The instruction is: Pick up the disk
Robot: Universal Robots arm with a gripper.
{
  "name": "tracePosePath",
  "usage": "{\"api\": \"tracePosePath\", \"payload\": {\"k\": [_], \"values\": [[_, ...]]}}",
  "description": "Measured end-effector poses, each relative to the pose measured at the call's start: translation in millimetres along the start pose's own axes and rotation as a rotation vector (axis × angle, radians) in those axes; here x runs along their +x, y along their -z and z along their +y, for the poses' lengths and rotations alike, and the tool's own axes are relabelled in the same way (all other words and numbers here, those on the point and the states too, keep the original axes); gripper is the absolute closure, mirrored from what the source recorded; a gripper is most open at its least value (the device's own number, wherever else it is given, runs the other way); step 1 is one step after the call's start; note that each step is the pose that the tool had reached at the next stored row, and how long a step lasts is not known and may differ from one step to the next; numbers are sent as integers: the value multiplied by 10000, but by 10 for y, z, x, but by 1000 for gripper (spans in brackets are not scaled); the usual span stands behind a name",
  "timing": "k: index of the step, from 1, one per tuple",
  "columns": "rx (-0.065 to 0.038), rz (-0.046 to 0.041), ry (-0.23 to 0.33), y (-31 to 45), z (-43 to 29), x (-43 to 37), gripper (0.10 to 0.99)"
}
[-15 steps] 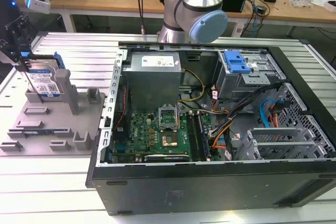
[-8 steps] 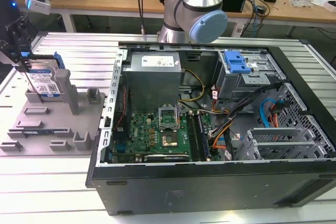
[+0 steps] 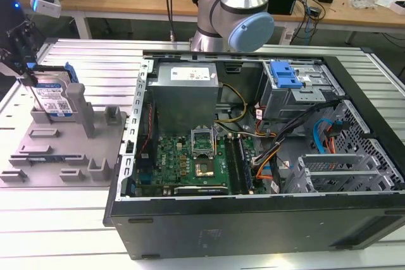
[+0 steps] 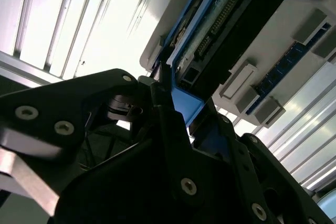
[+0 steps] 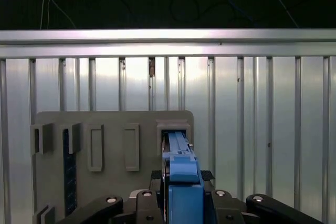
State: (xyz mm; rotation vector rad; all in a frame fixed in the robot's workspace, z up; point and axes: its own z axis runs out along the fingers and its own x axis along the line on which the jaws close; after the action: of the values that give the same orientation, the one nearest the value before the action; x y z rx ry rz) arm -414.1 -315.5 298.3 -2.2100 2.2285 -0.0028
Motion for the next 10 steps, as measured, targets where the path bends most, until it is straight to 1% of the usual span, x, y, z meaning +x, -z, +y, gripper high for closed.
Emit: {"api": "tracePosePath", "payload": {"k": [10], "values": [[0,0,0,0,1,0,718]]}}
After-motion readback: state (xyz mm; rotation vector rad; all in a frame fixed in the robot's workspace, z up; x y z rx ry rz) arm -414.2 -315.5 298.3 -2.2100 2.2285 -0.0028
